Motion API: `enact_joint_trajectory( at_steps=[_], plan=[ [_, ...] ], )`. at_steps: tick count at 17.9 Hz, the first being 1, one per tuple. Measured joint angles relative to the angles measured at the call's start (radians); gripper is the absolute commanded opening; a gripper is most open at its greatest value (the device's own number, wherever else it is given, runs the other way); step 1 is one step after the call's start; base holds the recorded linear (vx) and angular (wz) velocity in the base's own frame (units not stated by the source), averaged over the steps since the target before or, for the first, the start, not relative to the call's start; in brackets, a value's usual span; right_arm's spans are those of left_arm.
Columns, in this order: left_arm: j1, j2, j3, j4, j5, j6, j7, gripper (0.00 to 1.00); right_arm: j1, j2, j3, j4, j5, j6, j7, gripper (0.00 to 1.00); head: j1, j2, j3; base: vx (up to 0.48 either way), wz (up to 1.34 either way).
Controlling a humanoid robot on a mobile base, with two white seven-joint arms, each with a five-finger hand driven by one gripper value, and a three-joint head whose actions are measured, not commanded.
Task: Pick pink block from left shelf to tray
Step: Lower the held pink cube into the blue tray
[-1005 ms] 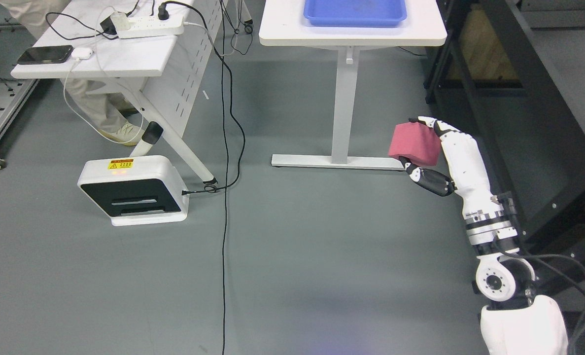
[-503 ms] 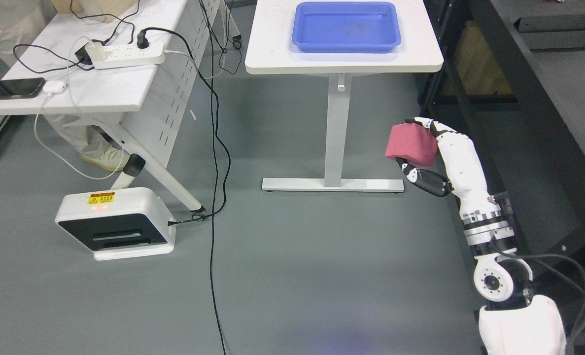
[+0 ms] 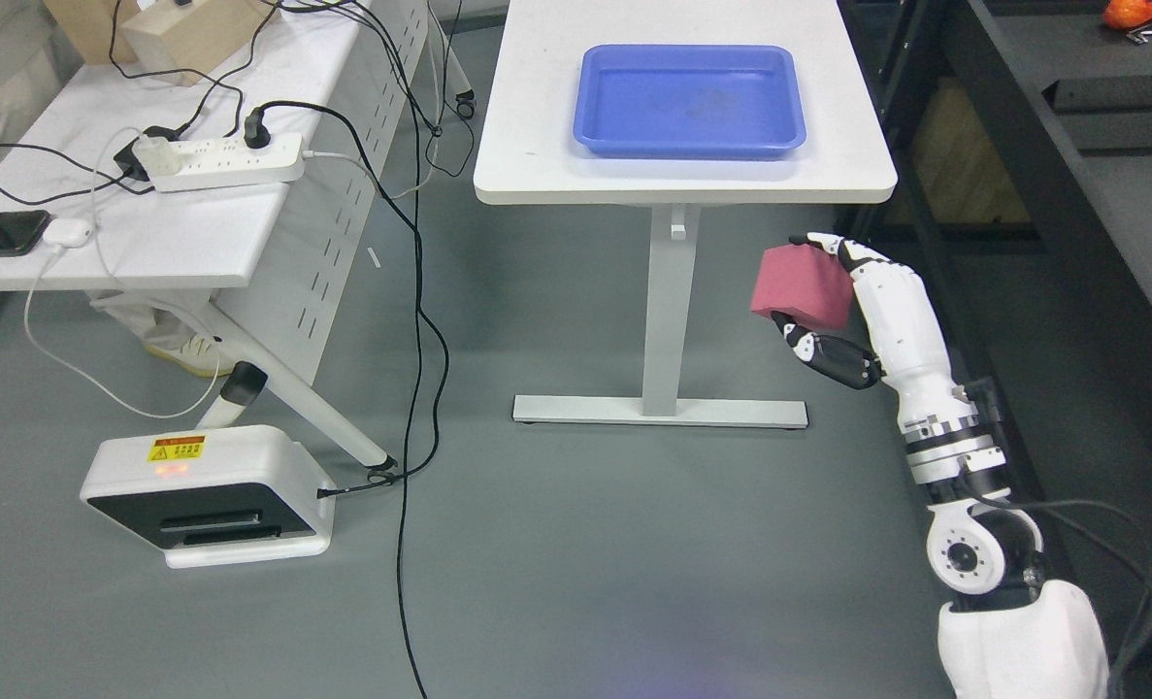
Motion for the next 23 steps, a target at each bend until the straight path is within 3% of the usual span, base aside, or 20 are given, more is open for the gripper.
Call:
enact_joint_trajectory(
  at_steps=[23],
  plan=[
    [0.000, 0.000, 0.000, 0.000, 0.000, 0.003, 0.000, 1.00, 0.000, 0.000, 0.031, 0.000, 0.037, 0.005, 0.014, 0.04, 0.0000, 0.000, 0.000, 0.269, 0.02]
  ],
)
